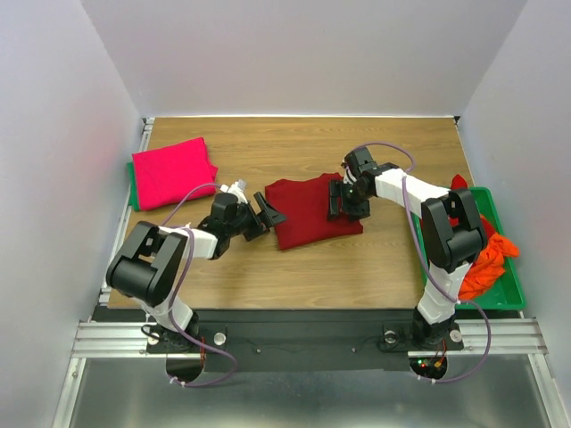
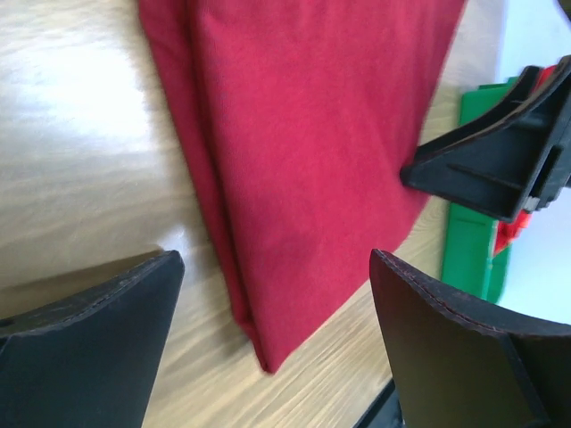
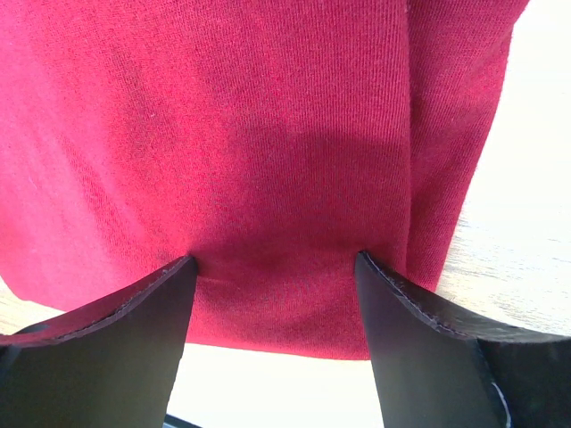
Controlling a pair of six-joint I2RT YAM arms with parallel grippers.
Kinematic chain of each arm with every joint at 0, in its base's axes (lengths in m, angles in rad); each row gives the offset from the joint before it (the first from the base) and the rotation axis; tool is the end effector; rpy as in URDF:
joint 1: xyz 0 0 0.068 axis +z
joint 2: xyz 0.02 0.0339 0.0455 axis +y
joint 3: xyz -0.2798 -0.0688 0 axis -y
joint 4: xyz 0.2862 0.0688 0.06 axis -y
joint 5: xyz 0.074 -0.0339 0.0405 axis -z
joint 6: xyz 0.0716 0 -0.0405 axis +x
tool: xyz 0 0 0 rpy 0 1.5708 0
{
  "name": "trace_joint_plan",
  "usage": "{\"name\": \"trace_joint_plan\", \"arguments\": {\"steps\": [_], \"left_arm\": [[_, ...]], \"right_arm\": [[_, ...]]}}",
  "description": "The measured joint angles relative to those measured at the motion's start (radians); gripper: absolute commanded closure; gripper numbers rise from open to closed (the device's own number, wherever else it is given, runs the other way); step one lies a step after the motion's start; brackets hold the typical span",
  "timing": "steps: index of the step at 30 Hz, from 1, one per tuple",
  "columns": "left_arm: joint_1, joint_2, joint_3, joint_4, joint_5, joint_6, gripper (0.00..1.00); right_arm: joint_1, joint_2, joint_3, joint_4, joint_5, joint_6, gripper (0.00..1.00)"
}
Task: Fold and stack the t-shirts
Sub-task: Neatly place the folded tshirt to the corner
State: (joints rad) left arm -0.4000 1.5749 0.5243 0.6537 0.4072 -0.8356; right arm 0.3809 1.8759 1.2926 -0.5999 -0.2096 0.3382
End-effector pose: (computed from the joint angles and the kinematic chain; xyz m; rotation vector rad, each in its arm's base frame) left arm 0.3061 -0.1602 0.1208 -0.1737 2.1305 -1.1723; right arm 0.3940 0.1738 0.1395 -0.1182 2.8126 0.4715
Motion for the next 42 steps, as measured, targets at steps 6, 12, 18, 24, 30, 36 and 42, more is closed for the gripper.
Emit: {"name": "trace_joint_plan", "arguments": {"steps": [6, 12, 18, 24, 30, 36, 42], "left_arm": [[0.000, 0.093, -0.002, 0.158, 0.028, -0.026, 0.02], [-0.021, 0.140, -0.010, 0.259, 0.027, -0.040, 0.01], [-0.076, 0.188, -0.005, 0.342, 0.006, -0.066, 0.01], [-0.151, 0.260, 0.036, 0.415, -0.031, -0.131, 0.01], [-0.206, 0.338, 0.140, 0.409, -0.056, -0.179, 0.02], [-0.238, 0.386, 0.238, 0.336, -0.082, -0.183, 0.26], [-0.240, 0.387, 0.264, 0.211, -0.128, -0.172, 0.68]], "right_arm": [[0.000, -0.001, 0.000, 0.001, 0.000, 0.004, 0.22], [0.000, -0.002, 0.000, 0.001, 0.000, 0.006, 0.22], [0.000, -0.002, 0.000, 0.001, -0.001, 0.007, 0.22], [0.000, -0.002, 0.000, 0.001, -0.006, 0.013, 0.23], [0.000, -0.002, 0.000, 0.000, -0.007, 0.014, 0.23], [0.000, -0.002, 0.000, 0.000, -0.007, 0.016, 0.23], [0.000, -0.002, 0.000, 0.000, -0.007, 0.016, 0.23]]}}
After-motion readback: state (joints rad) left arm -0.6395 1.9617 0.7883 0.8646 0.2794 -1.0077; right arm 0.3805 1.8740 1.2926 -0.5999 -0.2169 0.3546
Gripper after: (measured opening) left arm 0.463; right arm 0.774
